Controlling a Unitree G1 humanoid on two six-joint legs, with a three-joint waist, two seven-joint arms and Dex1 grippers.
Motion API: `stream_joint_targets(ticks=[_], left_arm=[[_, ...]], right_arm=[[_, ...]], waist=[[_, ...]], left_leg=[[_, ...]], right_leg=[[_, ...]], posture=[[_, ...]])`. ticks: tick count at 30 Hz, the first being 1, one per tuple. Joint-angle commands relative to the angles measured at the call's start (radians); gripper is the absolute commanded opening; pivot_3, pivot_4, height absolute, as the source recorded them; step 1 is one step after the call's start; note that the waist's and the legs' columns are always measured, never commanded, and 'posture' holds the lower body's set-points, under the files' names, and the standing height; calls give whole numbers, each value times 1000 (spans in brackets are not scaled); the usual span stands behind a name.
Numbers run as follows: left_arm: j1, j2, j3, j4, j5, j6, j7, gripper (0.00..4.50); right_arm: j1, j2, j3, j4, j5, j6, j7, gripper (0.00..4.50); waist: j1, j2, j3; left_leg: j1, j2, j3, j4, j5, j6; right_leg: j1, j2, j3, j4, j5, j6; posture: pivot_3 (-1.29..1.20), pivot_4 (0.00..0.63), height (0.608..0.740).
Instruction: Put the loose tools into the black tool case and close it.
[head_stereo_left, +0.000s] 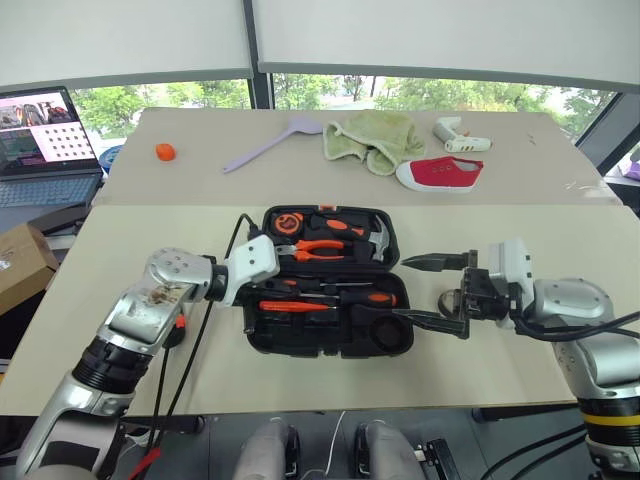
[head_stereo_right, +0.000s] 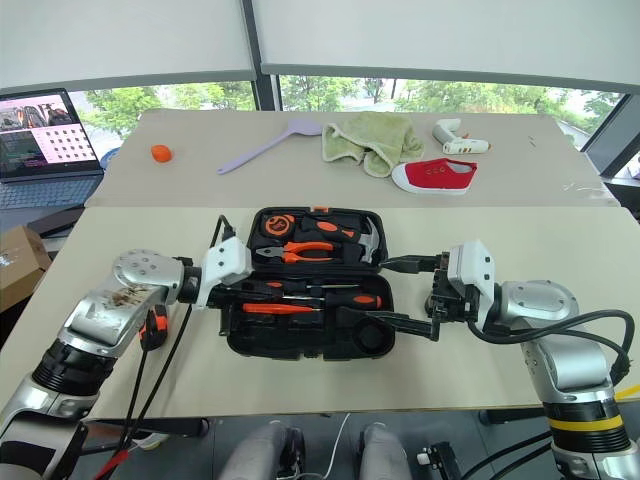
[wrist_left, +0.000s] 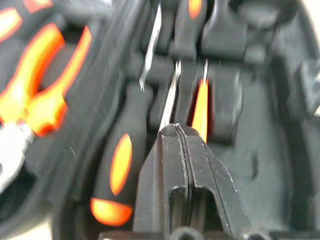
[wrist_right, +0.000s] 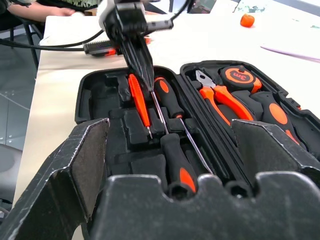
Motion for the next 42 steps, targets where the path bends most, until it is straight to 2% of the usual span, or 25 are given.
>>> stream_joint_targets(ticks=[1,17,34,37,40,42], left_arm=[[-3,8,-21,0,26,-7,-7,56],[13,20,-7,-30,10,-43,-70,56],[61,28,-10,-9,37,-43,-44,56],[70,16,15,-13,18,-62,-32,56],[83,-10,94,-62,-74,-30,-23,56],[89,-19,119,-72,-88,-28,-3,56]], right_arm=[[-9,1,-23,-12,9,-27,4,4500],[-2,15,-20,-2,8,-42,5,4500],[0,16,-18,5,6,-40,5,4500],[1,15,-19,4,8,-40,6,4500],[5,12,-23,2,12,-38,9,4500],[9,10,-26,2,14,-37,12,4500]], waist=[[1,0,0],[0,0,0],[1,0,0],[0,0,0],[0,0,0],[1,0,0]], left_leg=[[0,0,0,0,0,0],[0,0,0,0,0,0],[1,0,0,0,0,0],[1,0,0,0,0,0],[1,0,0,0,0,0],[1,0,0,0,0,0]], right_leg=[[0,0,0,0,0,0],[0,0,0,0,0,0],[1,0,0,0,0,0],[1,0,0,1,0,0],[1,0,0,1,0,0],[1,0,1,1,0,0]], posture=[[0,150,740],[0,150,740],[0,150,740],[0,150,740],[0,150,740],[0,150,740]])
